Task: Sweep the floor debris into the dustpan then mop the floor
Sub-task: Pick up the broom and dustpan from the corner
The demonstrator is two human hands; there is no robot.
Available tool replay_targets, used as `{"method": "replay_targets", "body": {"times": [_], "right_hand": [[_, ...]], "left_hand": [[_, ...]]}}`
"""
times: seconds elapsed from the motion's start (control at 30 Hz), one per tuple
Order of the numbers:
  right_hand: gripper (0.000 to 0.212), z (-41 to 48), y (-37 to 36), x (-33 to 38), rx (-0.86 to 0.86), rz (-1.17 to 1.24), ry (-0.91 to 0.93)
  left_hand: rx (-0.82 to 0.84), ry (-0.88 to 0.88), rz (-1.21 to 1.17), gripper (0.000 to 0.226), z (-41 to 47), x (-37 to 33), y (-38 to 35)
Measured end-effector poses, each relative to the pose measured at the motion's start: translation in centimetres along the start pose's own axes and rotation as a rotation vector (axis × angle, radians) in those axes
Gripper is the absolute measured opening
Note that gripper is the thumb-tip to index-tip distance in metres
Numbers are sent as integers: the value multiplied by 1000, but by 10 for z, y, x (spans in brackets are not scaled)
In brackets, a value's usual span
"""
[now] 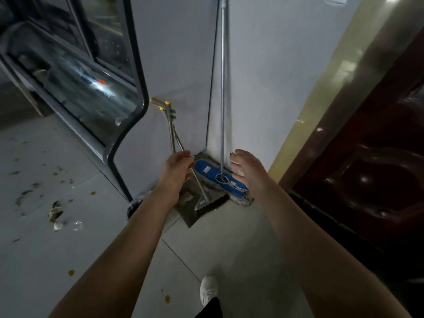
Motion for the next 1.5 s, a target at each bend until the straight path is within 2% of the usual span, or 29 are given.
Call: {"method": "replay_targets", "body": {"times": [0.23,0.4,0.5,0.57,0.7,0.8,1.03,1.17,1.27,1.3,1.37,1.47,1.5], "right_hand": [[47,102,-15,51,130,-154,34],[48,159,-21,76,176,-164,29],[40,187,-29,87,215,-185,41],[24,210,-36,94,246,-210,59],[10,261,-52,105,338,-233,85],[15,303,-63,109,412,-262,89],[10,394,-78,125,567,-359,19],[11,442,-99,119,618,-336,-38],[23,458,-115,100,671,-346,-115],[22,460,-119,96,695,-359,-124],[8,467,-132,90,751,-388,-113],[6,485,-151,85,766,-417,-98],[17,492,-156,83,760,-417,-95]], "left_hand": [[-85,-17,-51,18,82,-23,-28],[-140,-46,-58,22,116,-51,-46],[-170,-60,-40,24,134,-61,-56],[-187,-74,-36,23,151,-65,-62],[-261,-96,-47,10,189,-65,-66],[-317,-96,-48,14,223,-59,-70],[-481,-82,-98,13,304,-56,-83],[-561,-86,-154,18,342,-55,-72],[-601,-53,-175,23,361,-51,-65],[-605,-47,-172,22,366,-50,-65],[-609,-43,-162,18,378,-50,-61],[-601,-39,-135,16,399,-49,-48],[-598,-32,-130,18,404,-46,-43]]}}
Point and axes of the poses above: each hand's wrist, its own z-axis towards the middle knuckle, its own y-axis out of the back of the hand, x = y × z, the point moved 5 cm from there along z, towards the middle knuckle, and after that the axes turned 7 degrees about -z, right-handed, at the moved point
